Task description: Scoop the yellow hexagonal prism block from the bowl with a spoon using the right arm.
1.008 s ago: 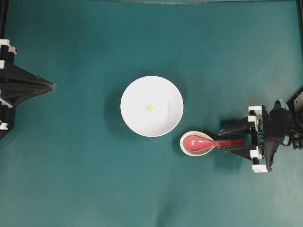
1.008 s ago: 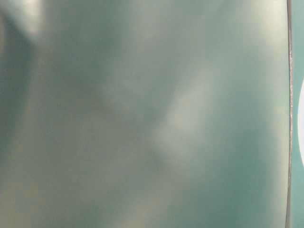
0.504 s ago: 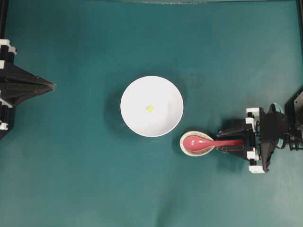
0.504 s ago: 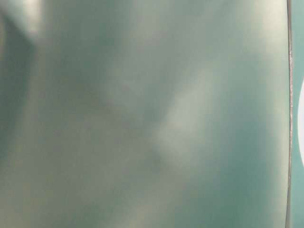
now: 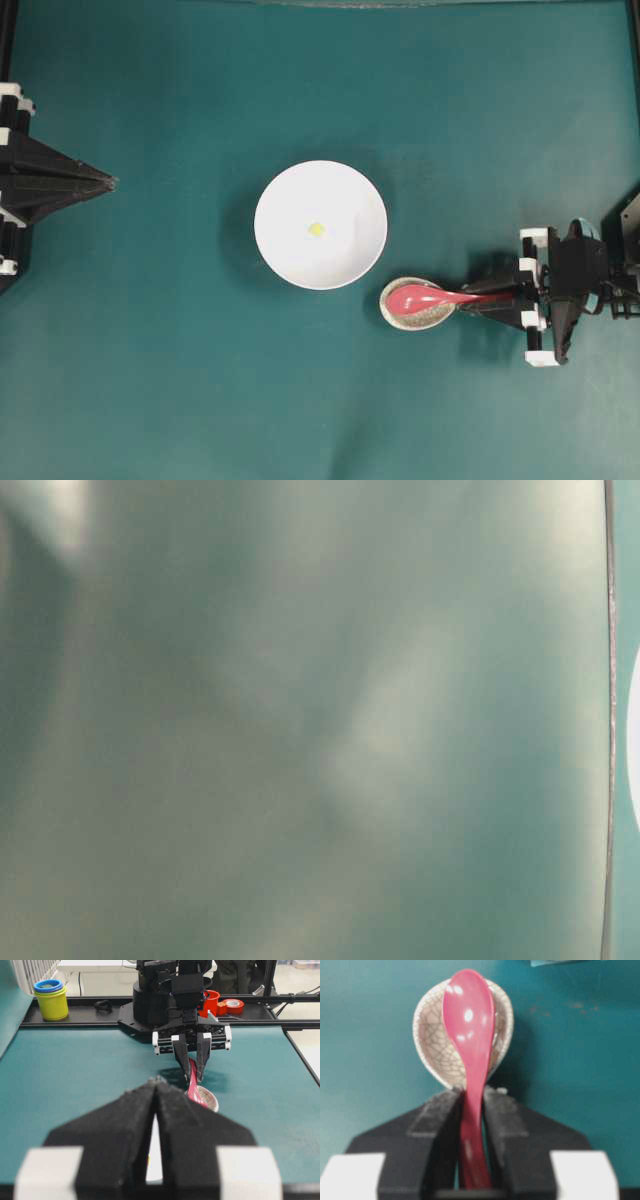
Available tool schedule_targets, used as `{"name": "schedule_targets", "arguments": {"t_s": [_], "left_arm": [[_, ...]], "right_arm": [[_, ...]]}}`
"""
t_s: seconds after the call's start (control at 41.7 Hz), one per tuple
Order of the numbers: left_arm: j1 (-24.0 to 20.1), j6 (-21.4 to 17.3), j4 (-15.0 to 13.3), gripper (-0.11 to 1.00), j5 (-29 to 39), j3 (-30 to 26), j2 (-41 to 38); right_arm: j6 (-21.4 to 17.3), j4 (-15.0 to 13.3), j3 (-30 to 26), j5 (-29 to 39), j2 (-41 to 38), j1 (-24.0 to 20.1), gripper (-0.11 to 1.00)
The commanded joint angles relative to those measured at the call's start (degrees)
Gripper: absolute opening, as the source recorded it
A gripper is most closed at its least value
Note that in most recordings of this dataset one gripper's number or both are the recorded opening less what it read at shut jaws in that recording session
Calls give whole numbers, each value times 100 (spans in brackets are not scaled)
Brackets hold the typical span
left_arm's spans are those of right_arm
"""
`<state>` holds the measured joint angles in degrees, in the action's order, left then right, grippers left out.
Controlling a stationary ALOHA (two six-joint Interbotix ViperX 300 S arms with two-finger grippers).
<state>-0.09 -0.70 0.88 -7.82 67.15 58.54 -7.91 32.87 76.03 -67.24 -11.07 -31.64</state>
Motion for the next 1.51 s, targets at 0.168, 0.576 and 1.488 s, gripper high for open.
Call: {"name": "schedule_targets", "arguments": {"t_s": [0.168,0.576,1.488], "left_arm": [[0,-9,9,0,-26,-79,-62],[0,-9,9,0,-26,-79,-62],[0,-26,9,0,44,-79,-62]], "right_arm": [[-9,-26,-9,185,360,-26,9],[0,-26,-18,483,633,-26,9],[53,35,-53,712,633,-18,47]]}}
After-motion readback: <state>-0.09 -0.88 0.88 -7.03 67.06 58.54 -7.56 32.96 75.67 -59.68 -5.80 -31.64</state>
